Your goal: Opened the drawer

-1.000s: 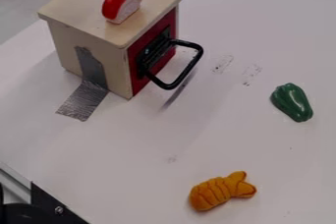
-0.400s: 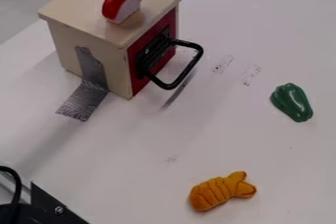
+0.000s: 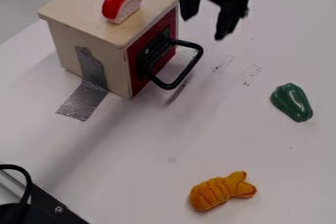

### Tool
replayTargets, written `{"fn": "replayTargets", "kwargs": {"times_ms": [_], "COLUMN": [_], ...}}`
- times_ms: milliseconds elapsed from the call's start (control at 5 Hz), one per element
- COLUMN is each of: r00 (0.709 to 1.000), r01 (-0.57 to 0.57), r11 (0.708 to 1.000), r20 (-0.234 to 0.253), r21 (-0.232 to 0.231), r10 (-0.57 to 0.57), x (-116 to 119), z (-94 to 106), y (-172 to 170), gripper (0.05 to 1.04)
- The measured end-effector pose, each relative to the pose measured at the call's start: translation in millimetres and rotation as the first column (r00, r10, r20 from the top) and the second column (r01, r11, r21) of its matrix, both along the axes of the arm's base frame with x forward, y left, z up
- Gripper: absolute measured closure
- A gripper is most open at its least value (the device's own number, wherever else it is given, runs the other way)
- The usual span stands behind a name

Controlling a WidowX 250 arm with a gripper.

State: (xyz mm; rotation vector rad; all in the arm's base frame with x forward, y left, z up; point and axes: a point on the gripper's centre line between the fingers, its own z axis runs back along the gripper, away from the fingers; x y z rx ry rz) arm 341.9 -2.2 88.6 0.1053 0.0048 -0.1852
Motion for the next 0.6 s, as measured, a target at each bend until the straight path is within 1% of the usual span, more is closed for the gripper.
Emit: {"fn": "replayTargets", "kwargs": {"times_ms": [200, 400, 600], "r00": [0.999, 0.992, 0.977], "r01": [-0.022, -0.022, -0.042], "r11": [0.999, 0.998, 0.997], "r20": [-0.046, -0.122, -0.207], "r21": [0.040, 0.059, 0.059], "r10": [0.024, 0.030, 0.053], "x": [-0.4, -4.4, -3.6], "z": [-28.9, -61.0, -88.6], "y": [-4.9, -3.0, 2.7], "gripper": [0.084, 0.083, 0.084]}}
